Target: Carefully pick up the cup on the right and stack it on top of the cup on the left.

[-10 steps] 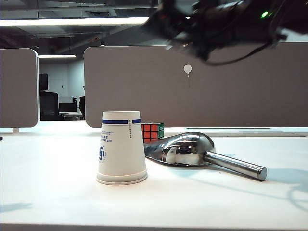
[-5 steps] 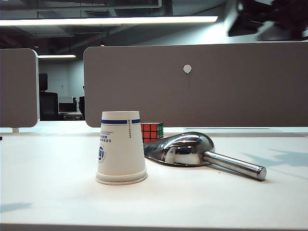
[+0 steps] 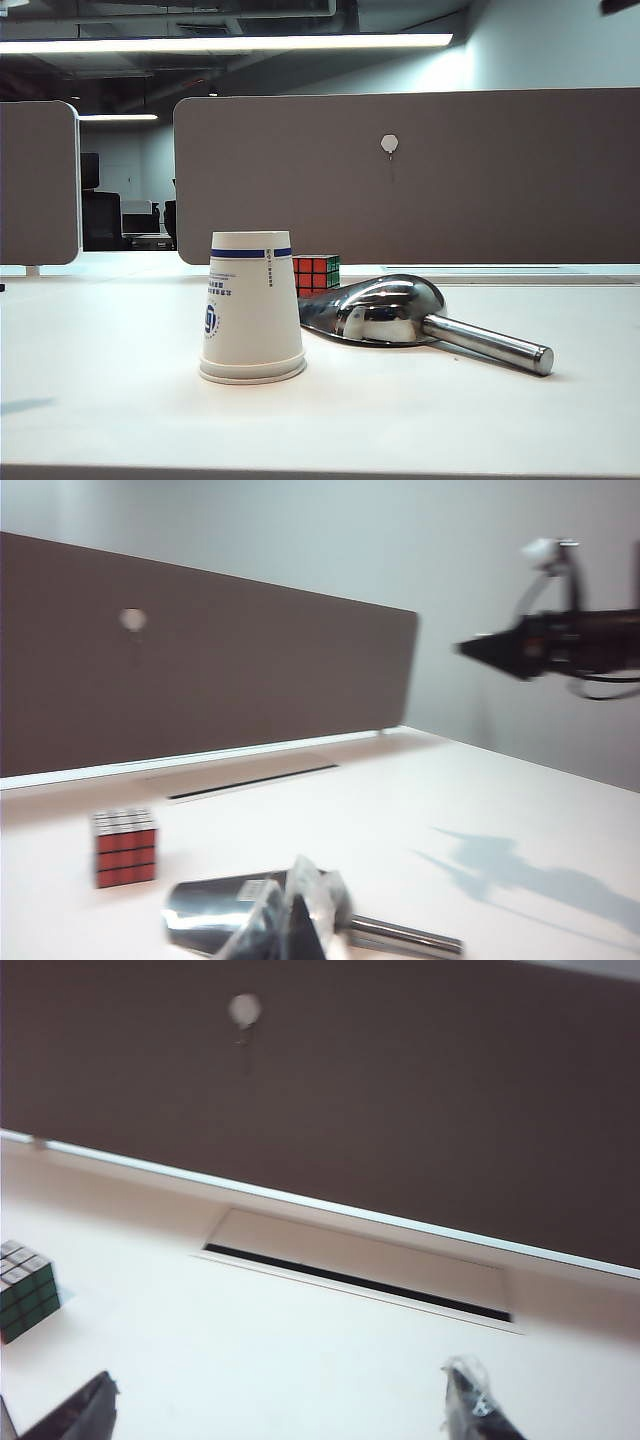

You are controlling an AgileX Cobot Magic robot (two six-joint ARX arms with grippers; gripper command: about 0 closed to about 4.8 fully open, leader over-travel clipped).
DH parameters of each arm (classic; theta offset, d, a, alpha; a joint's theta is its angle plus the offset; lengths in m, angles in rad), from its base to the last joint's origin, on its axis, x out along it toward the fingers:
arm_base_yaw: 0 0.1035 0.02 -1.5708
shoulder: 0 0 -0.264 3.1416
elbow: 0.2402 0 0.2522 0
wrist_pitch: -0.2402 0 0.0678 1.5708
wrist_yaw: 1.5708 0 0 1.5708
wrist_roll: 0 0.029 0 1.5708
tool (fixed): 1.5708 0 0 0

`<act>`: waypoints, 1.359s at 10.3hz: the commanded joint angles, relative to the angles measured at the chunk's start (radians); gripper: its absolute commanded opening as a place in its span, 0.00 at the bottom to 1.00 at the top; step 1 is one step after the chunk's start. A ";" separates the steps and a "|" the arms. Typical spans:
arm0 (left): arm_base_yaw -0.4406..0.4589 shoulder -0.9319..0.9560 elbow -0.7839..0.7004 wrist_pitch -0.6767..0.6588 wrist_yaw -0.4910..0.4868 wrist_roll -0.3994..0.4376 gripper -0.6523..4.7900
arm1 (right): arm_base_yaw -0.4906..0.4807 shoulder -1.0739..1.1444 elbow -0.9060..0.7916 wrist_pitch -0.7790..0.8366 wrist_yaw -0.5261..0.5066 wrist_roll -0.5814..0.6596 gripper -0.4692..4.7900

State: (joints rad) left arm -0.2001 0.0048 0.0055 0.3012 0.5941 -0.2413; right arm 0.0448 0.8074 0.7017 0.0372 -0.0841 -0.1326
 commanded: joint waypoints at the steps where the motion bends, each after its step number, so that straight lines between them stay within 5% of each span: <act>1: 0.000 0.001 0.003 -0.052 -0.194 -0.002 0.11 | -0.011 -0.272 0.002 -0.215 0.042 0.002 0.88; 7: 0.000 0.001 0.003 -0.060 -0.189 -0.002 0.11 | -0.011 -0.457 0.001 -0.483 0.042 0.002 0.82; 8: 0.000 0.001 0.003 -0.060 0.159 -0.002 0.11 | -0.011 -0.552 0.000 -0.645 0.083 0.002 0.82; 10: -0.001 0.001 0.003 -0.060 0.203 -0.002 0.11 | -0.011 -0.625 0.000 -0.723 0.093 0.028 0.82; 14: 0.000 0.001 0.003 -0.061 -0.021 0.001 0.11 | -0.011 -0.807 -0.014 -0.872 0.092 0.031 0.78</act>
State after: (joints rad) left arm -0.2001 0.0048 0.0059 0.2344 0.6167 -0.2413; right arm 0.0338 0.0177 0.6960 -0.8303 0.0055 -0.1020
